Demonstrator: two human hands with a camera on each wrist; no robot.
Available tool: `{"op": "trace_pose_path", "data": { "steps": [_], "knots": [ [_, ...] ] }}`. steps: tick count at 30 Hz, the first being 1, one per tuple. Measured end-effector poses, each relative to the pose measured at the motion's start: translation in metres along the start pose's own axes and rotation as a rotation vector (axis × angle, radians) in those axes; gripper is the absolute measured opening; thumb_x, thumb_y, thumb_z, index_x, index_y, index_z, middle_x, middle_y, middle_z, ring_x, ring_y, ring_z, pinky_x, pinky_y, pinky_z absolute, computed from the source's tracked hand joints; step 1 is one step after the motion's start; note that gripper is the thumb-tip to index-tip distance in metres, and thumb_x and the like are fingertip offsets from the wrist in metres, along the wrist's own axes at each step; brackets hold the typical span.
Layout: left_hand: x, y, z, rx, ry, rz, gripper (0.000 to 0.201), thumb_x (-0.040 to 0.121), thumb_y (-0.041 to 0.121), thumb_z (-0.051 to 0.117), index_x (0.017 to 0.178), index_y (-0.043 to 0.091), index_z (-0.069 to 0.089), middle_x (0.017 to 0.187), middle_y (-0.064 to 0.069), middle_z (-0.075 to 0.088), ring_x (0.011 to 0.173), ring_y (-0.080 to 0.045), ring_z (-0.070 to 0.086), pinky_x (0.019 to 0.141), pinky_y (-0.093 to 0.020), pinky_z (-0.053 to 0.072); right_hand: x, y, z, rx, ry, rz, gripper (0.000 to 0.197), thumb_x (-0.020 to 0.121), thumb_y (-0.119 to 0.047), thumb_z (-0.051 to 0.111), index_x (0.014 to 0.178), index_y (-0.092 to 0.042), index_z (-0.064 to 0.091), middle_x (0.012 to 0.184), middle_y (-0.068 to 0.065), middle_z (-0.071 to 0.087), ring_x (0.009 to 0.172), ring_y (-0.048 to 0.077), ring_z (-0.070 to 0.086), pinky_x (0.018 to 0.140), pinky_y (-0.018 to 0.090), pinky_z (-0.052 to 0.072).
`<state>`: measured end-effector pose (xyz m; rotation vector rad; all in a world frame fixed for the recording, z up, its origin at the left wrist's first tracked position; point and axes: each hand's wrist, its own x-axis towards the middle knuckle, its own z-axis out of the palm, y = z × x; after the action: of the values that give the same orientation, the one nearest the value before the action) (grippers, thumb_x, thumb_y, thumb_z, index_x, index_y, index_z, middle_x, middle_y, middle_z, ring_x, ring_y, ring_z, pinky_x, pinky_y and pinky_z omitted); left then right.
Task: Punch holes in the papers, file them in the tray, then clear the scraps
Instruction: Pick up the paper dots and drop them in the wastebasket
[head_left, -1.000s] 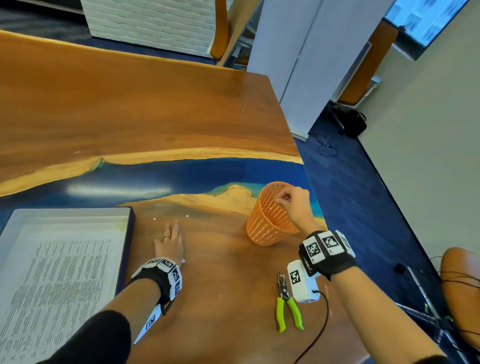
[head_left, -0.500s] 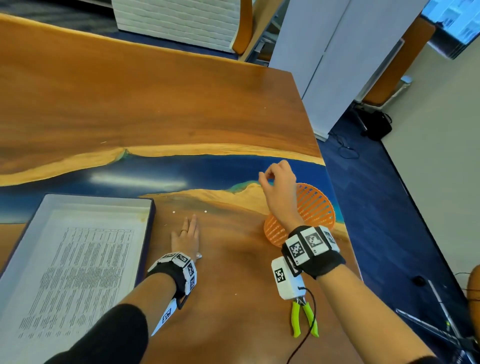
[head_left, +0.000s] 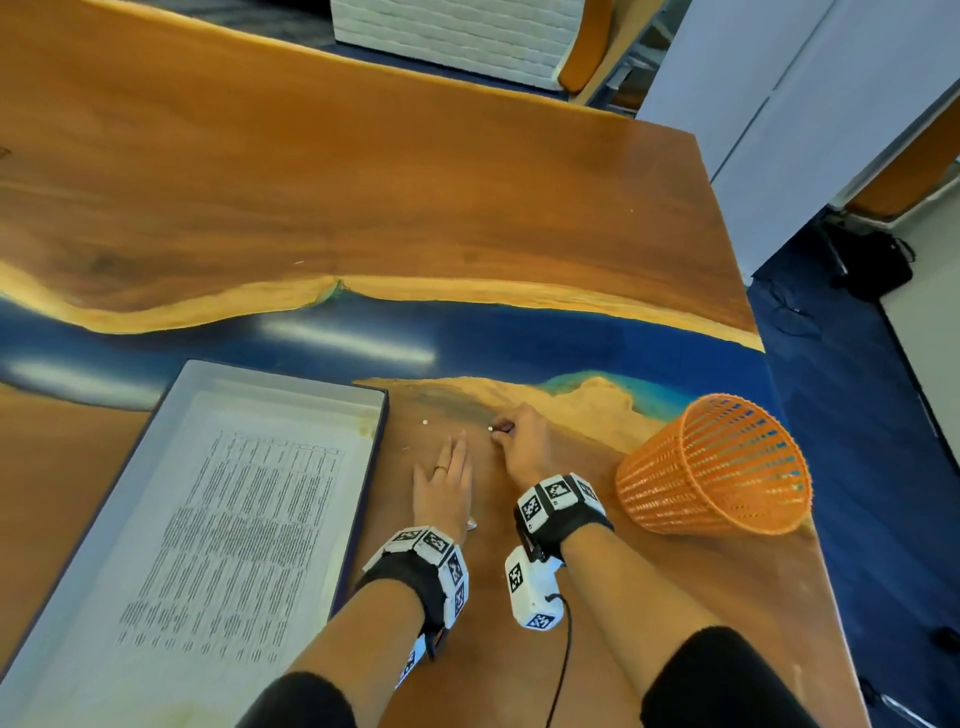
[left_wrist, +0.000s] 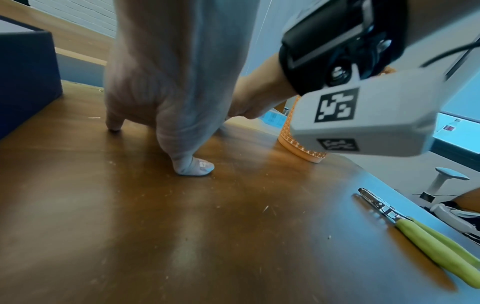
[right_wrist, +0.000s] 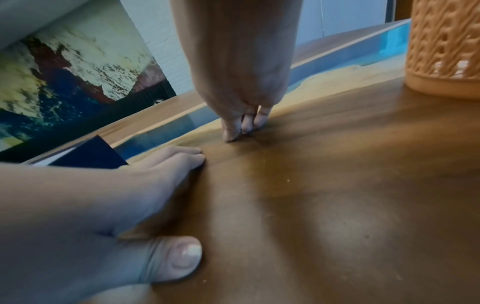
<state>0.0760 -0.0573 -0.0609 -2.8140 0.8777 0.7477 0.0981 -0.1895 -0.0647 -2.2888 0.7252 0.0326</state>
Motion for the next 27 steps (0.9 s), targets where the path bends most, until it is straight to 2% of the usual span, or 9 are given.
{"op": "trace_pose_path", "data": {
  "steps": [3, 6, 10, 16, 18, 21, 23, 25, 27],
  "knots": [
    [0.0, 0.001, 0.0, -0.011, -0.001, -0.004, 0.1, 0.086, 0.04, 0.062, 0.151, 0.007, -0.007, 0.16, -0.006, -0.016, 0.149, -0.022, -0.009, 0.117, -0.048, 0.021, 0.001, -0.003, 0.003, -0.026, 0.014, -0.055, 0.011, 0.084, -0.009, 0.065, 0.095, -0.007, 0.066, 0.095, 0.006, 0.064, 0.081, 0.01, 0.054, 0.063, 0.012, 0.037],
    [-0.001, 0.001, -0.001, -0.021, -0.014, -0.011, 0.1, 0.087, 0.039, 0.062, 0.151, 0.007, -0.007, 0.16, -0.006, -0.016, 0.149, -0.022, -0.009, 0.118, -0.048, 0.019, 0.0, -0.002, 0.004, -0.048, 0.016, -0.076, 0.008, 0.086, -0.01, 0.063, 0.093, -0.007, 0.066, 0.094, 0.006, 0.064, 0.078, 0.008, 0.052, 0.061, 0.009, 0.035],
    [-0.001, 0.0, -0.002, -0.012, -0.021, -0.014, 0.1, 0.088, 0.04, 0.061, 0.151, 0.007, -0.009, 0.16, -0.005, -0.018, 0.149, -0.021, -0.011, 0.117, -0.048, 0.018, 0.0, -0.002, 0.002, -0.069, 0.026, -0.067, 0.008, 0.087, -0.01, 0.061, 0.091, -0.005, 0.067, 0.093, 0.008, 0.067, 0.078, 0.011, 0.053, 0.071, 0.02, 0.042],
    [-0.003, -0.001, -0.003, -0.041, -0.021, -0.008, 0.101, 0.087, 0.04, 0.062, 0.15, 0.007, -0.01, 0.16, -0.005, -0.018, 0.149, -0.021, -0.011, 0.119, -0.048, 0.017, 0.003, -0.005, 0.002, -0.101, -0.002, -0.033, 0.006, 0.089, -0.008, 0.058, 0.09, -0.006, 0.063, 0.093, 0.009, 0.064, 0.083, 0.018, 0.058, 0.079, 0.031, 0.052],
    [-0.003, -0.001, -0.003, -0.042, -0.019, -0.007, 0.102, 0.087, 0.04, 0.062, 0.15, 0.007, -0.011, 0.16, -0.005, -0.018, 0.149, -0.02, -0.011, 0.119, -0.047, 0.017, 0.004, -0.003, 0.006, -0.087, -0.003, -0.028, 0.009, 0.089, -0.003, 0.053, 0.086, -0.007, 0.061, 0.088, 0.004, 0.058, 0.078, 0.017, 0.055, 0.074, 0.03, 0.049],
    [-0.003, -0.001, -0.003, -0.042, -0.022, -0.008, 0.102, 0.087, 0.04, 0.062, 0.15, 0.007, -0.012, 0.159, -0.005, -0.019, 0.149, -0.02, -0.011, 0.119, -0.047, 0.017, 0.005, 0.001, 0.014, 0.012, -0.019, 0.024, 0.011, 0.087, -0.002, 0.046, 0.087, -0.005, 0.057, 0.077, -0.005, 0.048, 0.067, 0.011, 0.045, 0.063, 0.024, 0.037],
    [-0.003, -0.001, -0.003, -0.033, -0.026, -0.01, 0.103, 0.087, 0.041, 0.061, 0.15, 0.007, -0.013, 0.159, -0.004, -0.02, 0.149, -0.02, -0.012, 0.119, -0.047, 0.016, 0.005, 0.002, 0.014, 0.013, -0.039, 0.014, 0.012, 0.088, -0.002, 0.046, 0.09, -0.005, 0.058, 0.085, -0.002, 0.049, 0.068, 0.009, 0.044, 0.059, 0.018, 0.033],
    [-0.003, 0.0, -0.003, -0.027, -0.03, -0.014, 0.103, 0.087, 0.042, 0.061, 0.15, 0.007, -0.013, 0.159, -0.004, -0.021, 0.149, -0.02, -0.013, 0.119, -0.047, 0.016, 0.006, 0.001, 0.01, 0.0, -0.06, -0.007, 0.013, 0.09, -0.001, 0.047, 0.09, -0.003, 0.06, 0.093, 0.001, 0.05, 0.072, 0.008, 0.046, 0.064, 0.016, 0.037],
    [-0.002, 0.0, -0.003, -0.028, -0.035, -0.014, 0.103, 0.087, 0.041, 0.061, 0.15, 0.008, -0.013, 0.159, -0.004, -0.021, 0.148, -0.02, -0.013, 0.119, -0.047, 0.016, 0.007, 0.002, 0.005, -0.012, -0.029, -0.043, 0.011, 0.09, -0.002, 0.051, 0.089, -0.004, 0.061, 0.096, 0.005, 0.054, 0.083, 0.015, 0.052, 0.077, 0.024, 0.045]
  ]
}}
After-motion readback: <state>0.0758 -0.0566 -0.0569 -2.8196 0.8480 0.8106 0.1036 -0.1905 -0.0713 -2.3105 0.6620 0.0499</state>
